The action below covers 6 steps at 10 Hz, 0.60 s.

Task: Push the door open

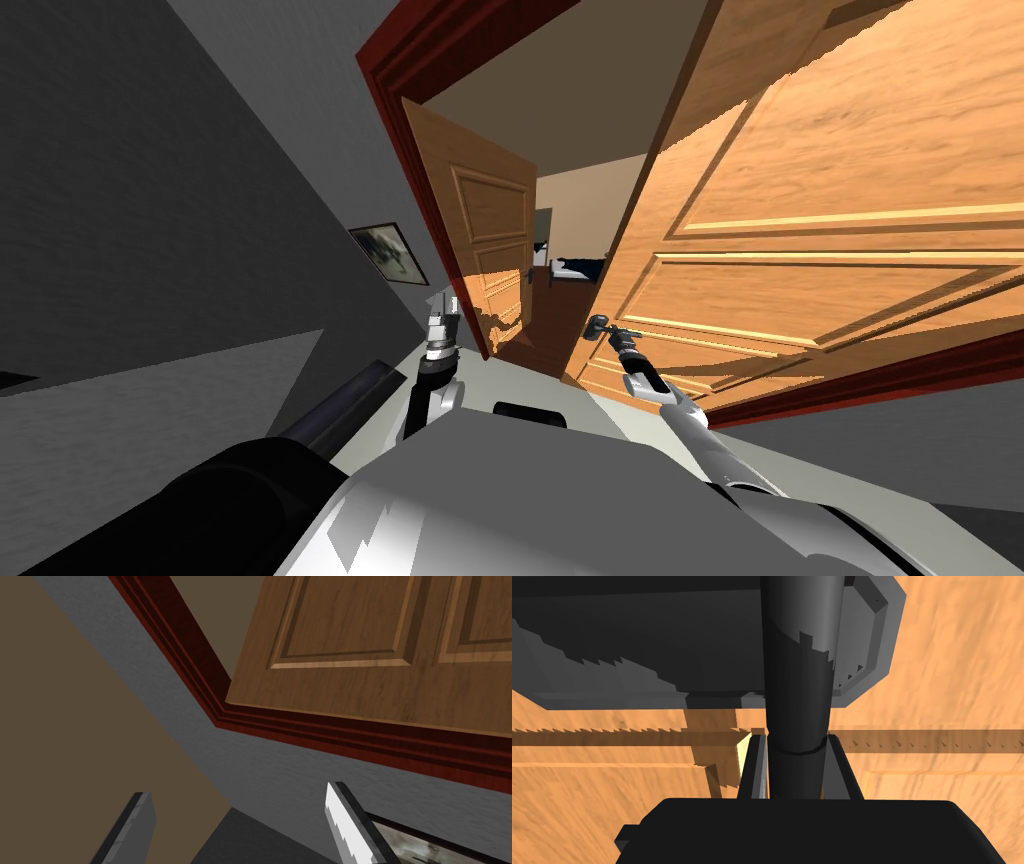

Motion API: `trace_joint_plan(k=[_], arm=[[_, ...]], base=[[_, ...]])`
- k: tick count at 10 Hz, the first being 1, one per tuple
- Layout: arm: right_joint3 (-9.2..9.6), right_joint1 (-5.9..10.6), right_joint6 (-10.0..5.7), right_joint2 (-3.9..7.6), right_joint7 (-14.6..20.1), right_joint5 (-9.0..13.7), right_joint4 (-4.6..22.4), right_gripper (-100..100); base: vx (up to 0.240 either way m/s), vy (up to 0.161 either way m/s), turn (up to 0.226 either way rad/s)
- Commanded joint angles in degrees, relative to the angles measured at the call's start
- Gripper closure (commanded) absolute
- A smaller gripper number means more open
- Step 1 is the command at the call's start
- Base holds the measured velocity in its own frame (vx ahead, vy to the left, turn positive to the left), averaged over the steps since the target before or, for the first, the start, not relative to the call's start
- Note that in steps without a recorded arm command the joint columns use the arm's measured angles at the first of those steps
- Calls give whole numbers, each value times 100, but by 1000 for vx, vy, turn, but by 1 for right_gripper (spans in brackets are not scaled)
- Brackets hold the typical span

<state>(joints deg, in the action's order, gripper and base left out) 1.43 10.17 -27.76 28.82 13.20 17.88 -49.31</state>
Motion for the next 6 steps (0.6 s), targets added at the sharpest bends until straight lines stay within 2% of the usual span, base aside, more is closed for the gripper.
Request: trace_joint_plan(k=[1,3,5,6], arm=[[14,-29,-2,-18,2,-2,8,100],[-262,132,-22,-115,-263,38,136,100],[-444,224,-37,-195,-447,64,230,100],[-444,224,-37,-195,-447,64,230,100]], base=[[0,0,0],[127,5,-12],[145,-2,-5],[105,-21,19]])
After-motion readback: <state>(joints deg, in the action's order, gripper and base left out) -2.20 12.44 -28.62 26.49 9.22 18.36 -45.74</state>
